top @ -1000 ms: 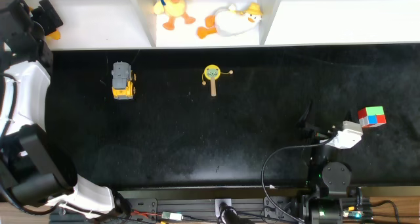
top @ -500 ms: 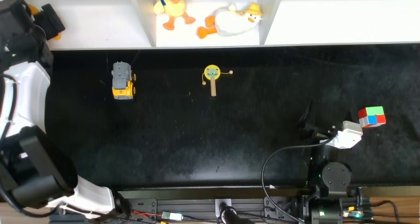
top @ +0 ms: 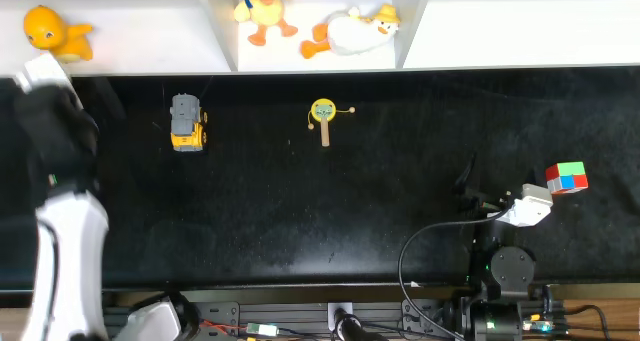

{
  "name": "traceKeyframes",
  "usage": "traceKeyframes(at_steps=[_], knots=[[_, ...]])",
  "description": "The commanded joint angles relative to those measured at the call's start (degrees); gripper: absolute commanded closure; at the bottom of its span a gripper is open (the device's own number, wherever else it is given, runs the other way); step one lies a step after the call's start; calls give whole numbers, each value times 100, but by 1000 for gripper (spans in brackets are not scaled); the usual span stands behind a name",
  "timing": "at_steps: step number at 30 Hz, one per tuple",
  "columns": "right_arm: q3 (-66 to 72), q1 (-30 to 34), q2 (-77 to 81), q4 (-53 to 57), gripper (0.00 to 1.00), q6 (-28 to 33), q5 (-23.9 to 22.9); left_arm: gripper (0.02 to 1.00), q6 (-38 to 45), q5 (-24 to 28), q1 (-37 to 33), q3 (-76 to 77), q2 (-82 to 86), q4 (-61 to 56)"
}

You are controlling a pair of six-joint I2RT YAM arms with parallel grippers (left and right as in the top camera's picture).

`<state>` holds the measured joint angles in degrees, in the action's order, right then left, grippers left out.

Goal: Store Toys

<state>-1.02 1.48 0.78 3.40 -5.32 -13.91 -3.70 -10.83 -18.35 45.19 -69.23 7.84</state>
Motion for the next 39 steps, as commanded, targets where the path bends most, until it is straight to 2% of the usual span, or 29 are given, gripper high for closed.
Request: traceKeyframes(at_steps=[1, 8, 14, 24, 29, 36, 39], knots=[[74, 4, -52, -37, 5, 20, -11, 20, -863, 293, 208, -708, 1360, 1215], [74, 4, -52, -37, 5, 20, -11, 20, -879, 850, 723, -848, 1801, 2516], [74, 4, -52, -37, 5, 20, -11, 18, -813, 1209, 1244, -833, 1152, 2354], [74, 4, -52, -37, 5, 20, -11, 18, -243, 1224, 1766, -542, -249, 1508], [74, 4, -52, -37, 5, 17, -11, 27, -50, 791, 1777, -431, -769, 973], [74, 4, -52, -37, 5, 20, -11, 49, 227, 772, 1777, -310, -1281, 586], [74, 4, -52, -37, 5, 17, -11, 148, 295, 719, 1777, -310, -1497, 326]])
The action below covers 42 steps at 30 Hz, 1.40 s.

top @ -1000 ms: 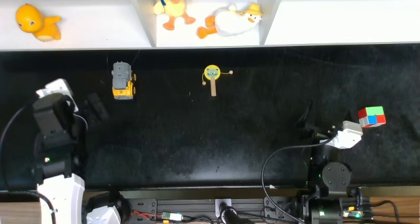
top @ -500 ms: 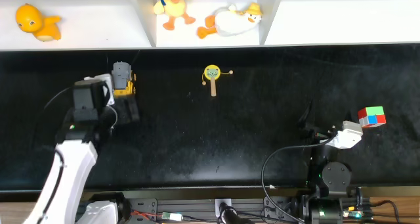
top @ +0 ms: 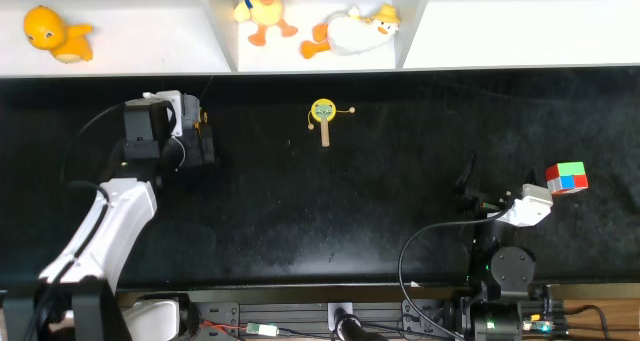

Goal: Store Toys

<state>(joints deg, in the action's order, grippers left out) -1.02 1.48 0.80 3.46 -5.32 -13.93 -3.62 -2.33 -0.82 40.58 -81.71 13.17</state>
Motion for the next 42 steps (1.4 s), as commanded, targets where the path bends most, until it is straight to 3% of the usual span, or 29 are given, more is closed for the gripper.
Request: traceKeyframes(at_steps=[1, 7, 14, 25, 42], knots=[[74, 4, -55, -44, 5, 20, -9, 198, 313, -149, 24, 151, -295, -247], [74, 4, -55, -44, 5, 20, -9, 463, 326, -229, 24, 151, -317, -267], [74, 4, -55, -44, 5, 20, -9, 627, 321, -232, 24, 151, 195, -234], [74, 4, -55, -44, 7, 20, -9, 658, 345, -319, 20, 535, 1158, -203], [74, 4, -55, -44, 3, 20, -9, 680, 535, -378, 20, 3189, -1447, 426]])
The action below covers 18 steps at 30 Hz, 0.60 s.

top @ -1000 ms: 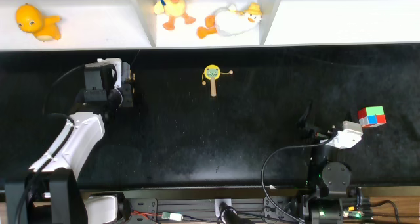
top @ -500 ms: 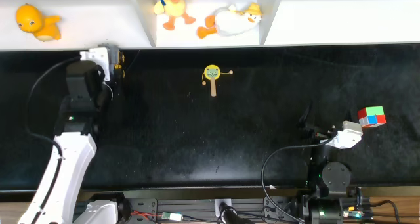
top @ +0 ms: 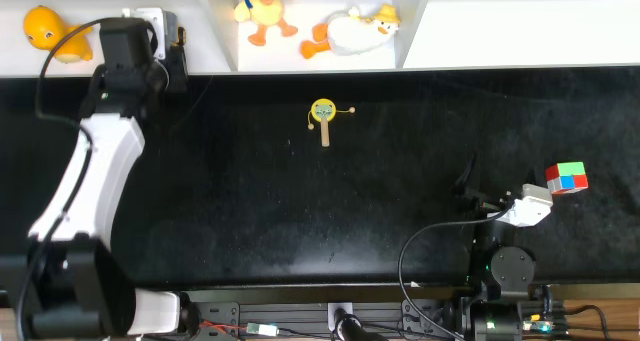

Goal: Store Toys

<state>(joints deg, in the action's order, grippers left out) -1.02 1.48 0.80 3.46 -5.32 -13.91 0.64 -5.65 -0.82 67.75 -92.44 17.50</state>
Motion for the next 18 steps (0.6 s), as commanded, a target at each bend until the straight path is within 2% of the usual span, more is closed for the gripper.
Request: traceKeyframes(at_steps=[1, 7, 8, 11, 12, 18], knots=[[74, 4, -55, -44, 5, 20, -11, 678, 109, -44, 20, 551, -481, 22], [74, 4, -55, -44, 5, 20, -11, 673, 109, -44, 20, 791, -898, 63], [74, 4, -55, -44, 5, 20, -11, 590, 109, -44, 20, 791, -929, 61], [74, 4, -55, -44, 5, 20, -11, 115, 107, -42, 20, 791, -946, 79], [74, 4, -55, -44, 7, 20, -11, 23, 107, -39, 20, 791, -942, 81], [74, 4, -55, -44, 5, 20, -11, 23, 109, 31, 20, 629, -625, 173]])
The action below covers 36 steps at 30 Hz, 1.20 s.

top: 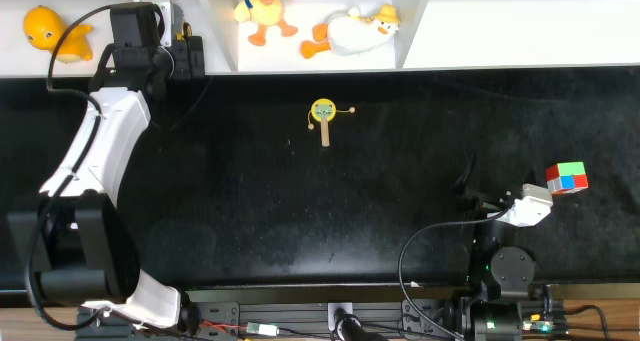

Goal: Store Toys

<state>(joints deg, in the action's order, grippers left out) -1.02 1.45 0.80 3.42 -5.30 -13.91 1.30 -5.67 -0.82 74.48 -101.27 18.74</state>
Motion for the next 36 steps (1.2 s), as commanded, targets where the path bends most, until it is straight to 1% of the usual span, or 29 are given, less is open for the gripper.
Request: traceKeyframes(at_steps=[1, 3, 5, 7, 9, 10, 11, 12, 13, 14, 17, 19, 20, 22, 23, 24, 26, 27, 30, 31, 32, 36], knots=[[74, 7, -55, -39, 5, 17, -11, 23, 44, 46, 20, -173, 391, 9], [74, 7, -55, -39, 7, 17, -11, 20, 44, 46, 20, -542, 702, -111], [74, 7, -55, -39, 5, 17, -11, 20, 44, 4, -11, -1834, 1709, -538], [74, 7, -55, -39, 5, 17, -11, 20, 42, -179, -72, -2522, 2374, -518], [74, 7, -55, -39, 5, 17, -11, 18, -109, -168, -140, -3241, 3132, -463], [74, 7, -55, -39, 7, 17, -11, 69, -551, -251, -164, -3534, 3451, -505], [74, 7, -55, -39, 5, 17, -11, 266, -1364, -461, -208, -3886, 3836, -627], [74, 7, -55, -39, 7, 17, -11, 20, -2107, -503, -240, -4236, 4251, -756], [74, 7, -55, -39, 3, 17, -11, 20, -2811, -494, -249, -4736, 4909, -938], [76, 7, -55, -39, 5, 17, -11, 20, -3104, -492, -247, -5204, 5560, -1241], [74, 7, -55, -39, 7, 17, -11, 20, -3158, -461, -234, -5790, 6426, -1928], [74, 7, -55, -39, 5, 15, -11, 20, -3123, -404, -232, -6161, 6957, -2485], [74, 7, -55, -39, 5, 17, -11, 20, -2747, -267, -216, -6439, 7414, -2826], [74, 7, -55, -39, 5, 17, -11, 20, -1908, -37, -109, -6671, 7829, -3095], [74, 7, -55, -39, 5, 17, -11, 23, -1115, 92, 92, -6843, 8251, -3093], [74, 7, -55, -39, 5, 17, -11, 20, -870, 90, 203, -6913, 8448, -2983], [74, 7, -55, -39, 5, 17, -11, 20, -647, 87, 369, -7034, 8786, -2662], [74, 7, -55, -39, 7, 17, -11, 20, -599, 90, 455, -7132, 9180, -2074], [74, 7, -55, -39, 7, 17, -11, 20, -599, 111, 463, -7318, 9680, -1506], [74, 7, -55, -39, 7, 17, -11, 20, -588, 116, 466, -7414, 9829, -1410], [74, 7, -55, -39, 5, 17, -11, 20, -387, 225, 466, -7399, 9936, -1397], [74, 7, -55, -39, 5, 17, -11, 20, 280, 192, 474, -7401, 10113, -1390]])
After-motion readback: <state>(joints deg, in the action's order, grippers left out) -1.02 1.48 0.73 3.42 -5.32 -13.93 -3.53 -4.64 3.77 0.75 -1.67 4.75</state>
